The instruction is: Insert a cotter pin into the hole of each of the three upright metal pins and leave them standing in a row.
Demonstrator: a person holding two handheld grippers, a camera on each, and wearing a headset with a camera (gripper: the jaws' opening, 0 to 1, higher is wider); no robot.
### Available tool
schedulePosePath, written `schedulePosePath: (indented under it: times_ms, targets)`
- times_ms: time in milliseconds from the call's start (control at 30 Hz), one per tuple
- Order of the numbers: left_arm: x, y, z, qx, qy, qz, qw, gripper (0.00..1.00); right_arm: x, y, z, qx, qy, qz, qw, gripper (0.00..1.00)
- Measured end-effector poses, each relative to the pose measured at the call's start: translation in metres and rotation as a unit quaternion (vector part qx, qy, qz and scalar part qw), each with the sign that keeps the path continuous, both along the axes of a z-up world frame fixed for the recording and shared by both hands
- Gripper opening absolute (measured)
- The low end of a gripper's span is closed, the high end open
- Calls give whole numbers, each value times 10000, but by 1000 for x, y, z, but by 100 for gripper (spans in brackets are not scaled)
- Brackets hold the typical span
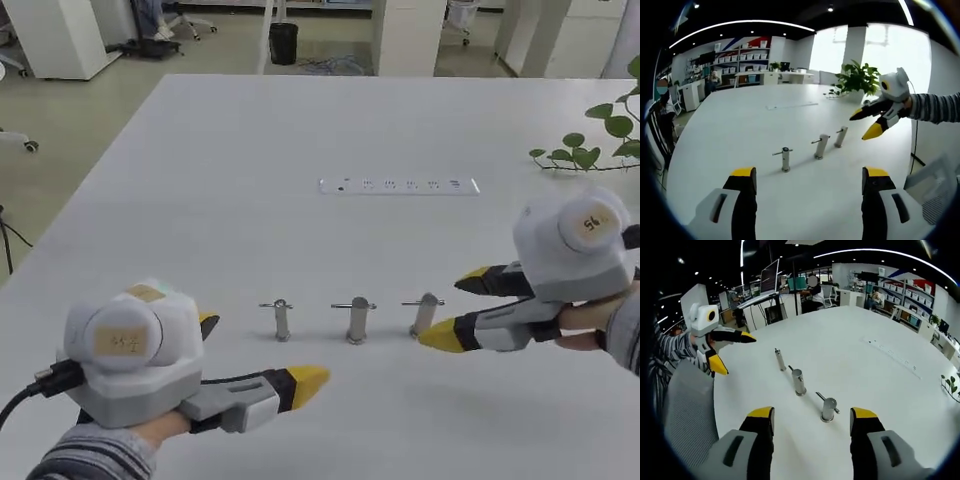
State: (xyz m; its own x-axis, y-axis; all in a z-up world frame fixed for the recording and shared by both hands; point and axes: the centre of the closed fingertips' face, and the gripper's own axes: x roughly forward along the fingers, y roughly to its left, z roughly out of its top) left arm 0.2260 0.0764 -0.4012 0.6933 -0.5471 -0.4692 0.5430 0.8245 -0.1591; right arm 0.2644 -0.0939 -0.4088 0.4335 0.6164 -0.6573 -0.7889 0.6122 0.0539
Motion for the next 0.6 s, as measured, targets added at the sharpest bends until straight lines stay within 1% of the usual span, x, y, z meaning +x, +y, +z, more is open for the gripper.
schedulePosePath:
  times_ms: [67,133,167,200,233,267,367,433,467,500,533,600]
  targets:
    - [1,1,3,-105,-27,73,9999,88,-2,1,3,130,-71,-195,9997,60]
    - [1,2,4,-142,-15,123,9998,89,-7,2,4,196,-126,-296,9993,61]
    - [1,2,5,-160,-39,152,9997,89,-9,2,4,226,-124,-357,9990,62]
    - [1,2,6,-155,-40,156,9998,90,-11,1,3,258,-93,-439,9987,63]
    - [1,2,6,-148,-40,162,9998,90,-12,1,3,277,-121,-459,9985,65]
    - [1,3,6,-143,-40,171,9997,91,-14,1,5,312,-210,-514,9980,66]
    - [1,5,8,-132,-35,206,9997,94,-20,1,7,405,-215,-666,9967,67]
    - [0,7,8,-121,-1,240,9996,95,-20,0,10,517,-279,-838,9948,67]
    - [0,9,8,-75,-15,256,9996,95,-20,-1,11,582,-294,-944,9934,68]
    - [0,10,9,-61,-65,283,9996,95,-19,-2,13,727,-282,-1110,9908,70]
    - [-1,10,10,-62,-88,295,9995,95,-19,-3,14,806,-291,-1199,9891,70]
    - [-2,11,11,-88,-105,321,9994,97,-22,-5,14,810,-294,-1254,9884,71]
